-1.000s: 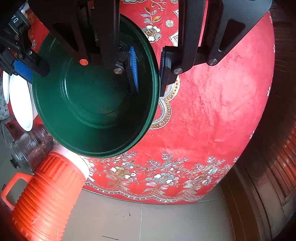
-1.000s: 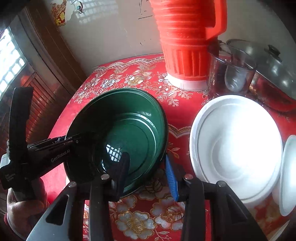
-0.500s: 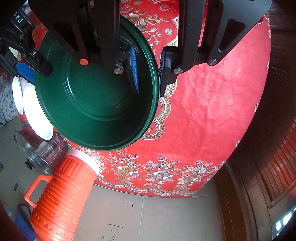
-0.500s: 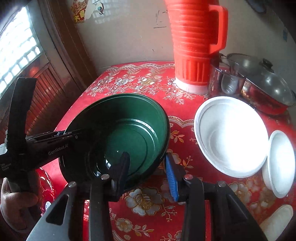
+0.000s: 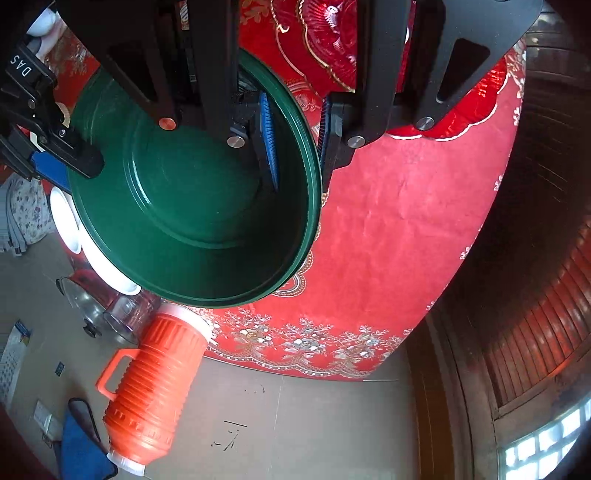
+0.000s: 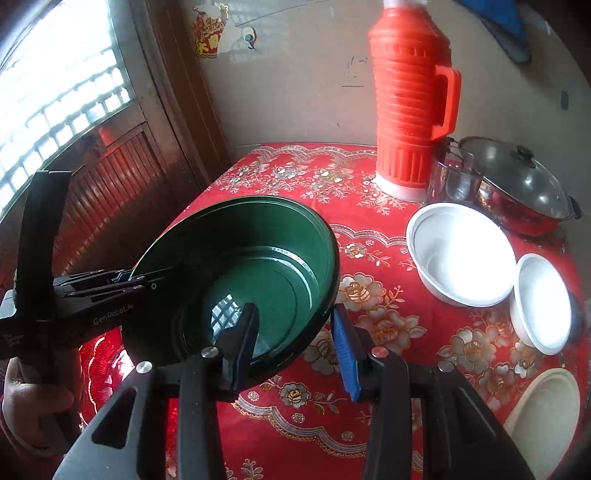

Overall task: Organize plates and bowls
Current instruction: 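Carry the green bowl onto the red plate stack and open the left gripper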

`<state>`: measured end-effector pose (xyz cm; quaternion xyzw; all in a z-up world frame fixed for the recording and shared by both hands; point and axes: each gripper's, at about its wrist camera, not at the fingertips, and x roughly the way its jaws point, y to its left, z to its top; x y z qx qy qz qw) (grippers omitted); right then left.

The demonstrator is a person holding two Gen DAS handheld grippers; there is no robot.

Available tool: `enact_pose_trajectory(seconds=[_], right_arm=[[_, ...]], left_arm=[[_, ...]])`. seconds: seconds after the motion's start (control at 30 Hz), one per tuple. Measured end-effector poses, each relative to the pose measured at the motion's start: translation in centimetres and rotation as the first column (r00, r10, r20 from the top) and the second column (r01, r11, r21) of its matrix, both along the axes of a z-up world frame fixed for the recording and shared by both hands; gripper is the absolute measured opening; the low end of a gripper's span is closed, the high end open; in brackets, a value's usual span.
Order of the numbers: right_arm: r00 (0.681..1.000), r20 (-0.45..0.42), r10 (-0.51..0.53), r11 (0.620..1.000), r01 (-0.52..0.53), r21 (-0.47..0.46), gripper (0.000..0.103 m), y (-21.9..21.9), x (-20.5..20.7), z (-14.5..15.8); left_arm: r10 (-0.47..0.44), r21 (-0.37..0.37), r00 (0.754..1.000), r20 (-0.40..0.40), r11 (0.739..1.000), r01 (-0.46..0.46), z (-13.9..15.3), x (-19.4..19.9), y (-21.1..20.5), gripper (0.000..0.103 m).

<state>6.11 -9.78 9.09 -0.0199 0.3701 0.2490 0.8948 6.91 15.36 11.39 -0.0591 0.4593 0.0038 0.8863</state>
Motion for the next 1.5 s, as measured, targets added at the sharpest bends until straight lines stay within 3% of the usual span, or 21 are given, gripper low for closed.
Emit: enact_pose_trajectory(seconds=[0.33, 0.83, 1.5], right_arm=[[0.993, 0.028, 0.112, 0.994, -0.112, 0.004, 0.041, 4.0, -4.3, 0.3], [0.974, -0.003, 0.226, 0.974, -0.226, -0.031, 0.042, 8.7, -7.9, -1.8], [0.943, -0.056, 0.327, 0.937, -0.331, -0.115, 0.046, 12.8, -10.8, -4.2]], left_arm=[[0.081, -0.014, 0.996, 0.040, 0.997, -0.080, 1.1, -5.9, 5.0, 0.019], [0.168, 0.002, 0.984, 0.062, 0.986, -0.168, -0.4, -11.8, 9.0, 0.020], [0.231, -0.023, 0.973, -0.025, 0.973, -0.231, -4.7, -16.2, 11.6, 0.020]])
